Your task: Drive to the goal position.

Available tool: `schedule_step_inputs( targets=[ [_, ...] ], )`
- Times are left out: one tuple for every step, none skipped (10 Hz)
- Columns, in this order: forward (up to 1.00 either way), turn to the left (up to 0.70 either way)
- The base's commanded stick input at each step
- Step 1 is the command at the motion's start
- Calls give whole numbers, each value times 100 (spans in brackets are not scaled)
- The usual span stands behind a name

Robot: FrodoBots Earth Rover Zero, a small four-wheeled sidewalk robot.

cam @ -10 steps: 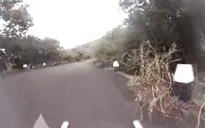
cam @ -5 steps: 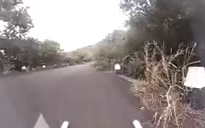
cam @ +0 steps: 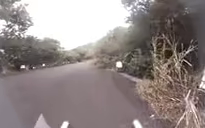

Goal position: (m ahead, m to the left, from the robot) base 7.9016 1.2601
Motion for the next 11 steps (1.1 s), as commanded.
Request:
schedule_step_inputs(
  targets=[
    [50, 0],
    [50, 0],
    [50, 0],
    [50, 0],
    [50, 0],
    [50, 0],
    [50, 0],
    [50, 0],
    [50, 0],
    [50, 0],
    [50, 0]
  ],
)
